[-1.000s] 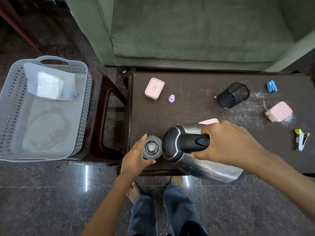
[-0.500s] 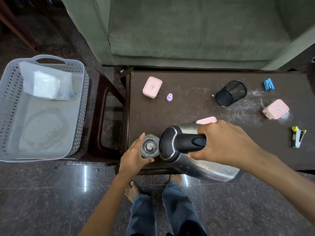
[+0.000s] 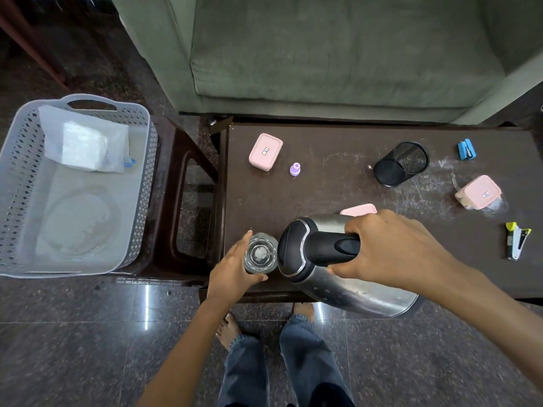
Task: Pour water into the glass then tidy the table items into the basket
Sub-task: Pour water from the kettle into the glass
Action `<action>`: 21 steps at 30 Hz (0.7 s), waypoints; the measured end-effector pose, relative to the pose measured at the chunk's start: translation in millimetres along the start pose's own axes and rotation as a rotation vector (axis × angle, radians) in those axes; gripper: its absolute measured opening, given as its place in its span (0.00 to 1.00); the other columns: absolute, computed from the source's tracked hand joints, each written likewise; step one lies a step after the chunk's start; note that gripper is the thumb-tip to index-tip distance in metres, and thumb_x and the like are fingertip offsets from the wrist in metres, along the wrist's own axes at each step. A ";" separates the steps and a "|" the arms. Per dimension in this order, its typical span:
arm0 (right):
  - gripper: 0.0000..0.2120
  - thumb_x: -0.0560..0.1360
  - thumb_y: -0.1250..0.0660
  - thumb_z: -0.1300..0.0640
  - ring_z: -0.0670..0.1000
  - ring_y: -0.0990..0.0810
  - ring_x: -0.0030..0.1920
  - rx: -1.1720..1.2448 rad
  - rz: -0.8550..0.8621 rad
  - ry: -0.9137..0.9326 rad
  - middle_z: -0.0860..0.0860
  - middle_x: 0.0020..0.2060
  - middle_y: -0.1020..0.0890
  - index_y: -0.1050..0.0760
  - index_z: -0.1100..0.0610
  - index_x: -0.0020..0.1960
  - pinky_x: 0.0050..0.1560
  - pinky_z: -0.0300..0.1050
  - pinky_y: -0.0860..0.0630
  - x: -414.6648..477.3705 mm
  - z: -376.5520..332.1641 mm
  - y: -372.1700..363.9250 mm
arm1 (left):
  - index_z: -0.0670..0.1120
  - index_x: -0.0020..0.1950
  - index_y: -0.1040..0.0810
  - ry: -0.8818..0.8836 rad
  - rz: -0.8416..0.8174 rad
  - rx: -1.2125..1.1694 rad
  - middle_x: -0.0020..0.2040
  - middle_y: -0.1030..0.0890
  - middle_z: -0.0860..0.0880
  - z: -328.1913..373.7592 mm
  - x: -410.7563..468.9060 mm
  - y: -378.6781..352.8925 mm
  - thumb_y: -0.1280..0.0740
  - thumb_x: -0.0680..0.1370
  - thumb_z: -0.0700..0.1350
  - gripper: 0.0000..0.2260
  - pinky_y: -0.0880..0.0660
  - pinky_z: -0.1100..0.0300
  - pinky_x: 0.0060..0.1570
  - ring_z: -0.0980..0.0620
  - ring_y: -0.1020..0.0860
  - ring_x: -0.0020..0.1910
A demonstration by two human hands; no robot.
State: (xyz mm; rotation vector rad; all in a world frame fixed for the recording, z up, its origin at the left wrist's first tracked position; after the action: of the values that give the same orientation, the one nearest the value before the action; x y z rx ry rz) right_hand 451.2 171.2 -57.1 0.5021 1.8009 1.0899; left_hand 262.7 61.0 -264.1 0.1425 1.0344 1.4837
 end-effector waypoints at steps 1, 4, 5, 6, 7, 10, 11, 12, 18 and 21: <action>0.19 0.65 0.33 0.40 0.50 0.33 0.31 0.003 0.000 -0.001 0.46 0.30 0.32 0.38 0.51 0.31 0.28 0.40 0.40 0.0 0.1 0.2 | 0.54 0.76 0.45 -0.001 0.000 0.001 0.72 0.32 0.56 0.1 0.1 -0.1 0.22 0.64 0.52 0.46 0.29 0.57 0.62 0.55 0.32 0.69; 0.19 0.65 0.33 0.39 0.48 0.34 0.30 0.005 -0.003 -0.004 0.46 0.30 0.33 0.38 0.50 0.31 0.29 0.41 0.40 0.4 0.1 1.0 | 0.54 0.76 0.46 0.003 -0.001 0.007 0.71 0.32 0.56 -0.2 0.1 0.0 0.22 0.64 0.52 0.46 0.29 0.57 0.61 0.55 0.32 0.69; 0.19 0.65 0.33 0.39 0.48 0.34 0.30 0.006 -0.005 -0.005 0.46 0.30 0.33 0.39 0.50 0.31 0.29 0.41 0.40 0.4 -0.1 1.2 | 0.55 0.76 0.46 0.002 0.001 0.011 0.71 0.32 0.56 0.1 0.0 0.2 0.23 0.64 0.52 0.46 0.29 0.58 0.61 0.55 0.32 0.69; 0.19 0.65 0.33 0.39 0.49 0.33 0.31 0.007 -0.006 -0.006 0.46 0.30 0.32 0.38 0.50 0.31 0.29 0.41 0.39 0.5 -0.4 1.3 | 0.55 0.76 0.46 0.002 0.002 0.014 0.71 0.32 0.56 0.5 -0.1 0.3 0.23 0.64 0.52 0.46 0.29 0.58 0.61 0.56 0.32 0.69; 0.20 0.64 0.33 0.39 0.51 0.32 0.32 0.008 -0.005 -0.006 0.46 0.30 0.32 0.38 0.51 0.31 0.29 0.42 0.39 0.5 -0.8 1.4 | 0.55 0.76 0.45 0.004 0.004 0.016 0.71 0.32 0.56 0.9 -0.2 0.5 0.23 0.64 0.52 0.46 0.30 0.58 0.60 0.56 0.32 0.69; 0.20 0.64 0.33 0.39 0.53 0.30 0.35 0.008 0.000 -0.007 0.46 0.30 0.32 0.38 0.51 0.31 0.32 0.43 0.38 0.9 -1.9 0.7 | 0.56 0.76 0.45 0.014 0.006 0.010 0.71 0.32 0.57 1.8 -0.7 0.8 0.23 0.64 0.52 0.46 0.31 0.59 0.60 0.56 0.32 0.69; 0.20 0.64 0.33 0.39 0.53 0.30 0.35 0.010 0.003 -0.008 0.46 0.30 0.32 0.39 0.51 0.31 0.32 0.43 0.38 1.1 -2.0 0.4 | 0.56 0.76 0.45 0.013 0.006 0.008 0.71 0.32 0.57 2.0 -0.7 0.8 0.23 0.64 0.52 0.46 0.31 0.59 0.60 0.56 0.32 0.69; 0.20 0.64 0.33 0.39 0.53 0.31 0.34 0.011 0.005 -0.008 0.46 0.30 0.32 0.39 0.51 0.30 0.33 0.43 0.38 1.1 -1.9 0.4 | 0.56 0.76 0.45 0.012 0.005 0.008 0.71 0.32 0.57 1.9 -0.7 0.6 0.23 0.64 0.52 0.46 0.31 0.59 0.60 0.56 0.32 0.69; 0.21 0.64 0.33 0.39 0.52 0.32 0.34 0.010 0.010 -0.010 0.46 0.30 0.33 0.39 0.51 0.30 0.30 0.42 0.39 -0.1 -2.1 -0.4 | 0.56 0.75 0.45 0.013 0.005 0.015 0.72 0.32 0.57 2.2 -1.3 1.2 0.23 0.64 0.52 0.46 0.31 0.59 0.60 0.56 0.32 0.70; 0.20 0.65 0.33 0.39 0.52 0.32 0.35 0.013 0.011 -0.012 0.46 0.30 0.32 0.38 0.51 0.31 0.34 0.44 0.37 -0.4 -2.7 -0.2 | 0.56 0.76 0.46 0.013 0.003 0.012 0.72 0.32 0.57 2.4 -1.8 1.7 0.23 0.65 0.52 0.46 0.31 0.59 0.61 0.56 0.32 0.70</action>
State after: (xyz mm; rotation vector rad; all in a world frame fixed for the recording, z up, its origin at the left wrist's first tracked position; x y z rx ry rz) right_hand 449.0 169.5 -56.5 0.5259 1.7977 1.0806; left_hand 263.4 61.0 -260.7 0.1437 1.0540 1.4828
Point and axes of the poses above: each hand's wrist, its own x-axis towards the middle knuckle, its own y-axis out of the back of the hand, z = x × y, the point moved 1 cm from there along x, towards the middle knuckle
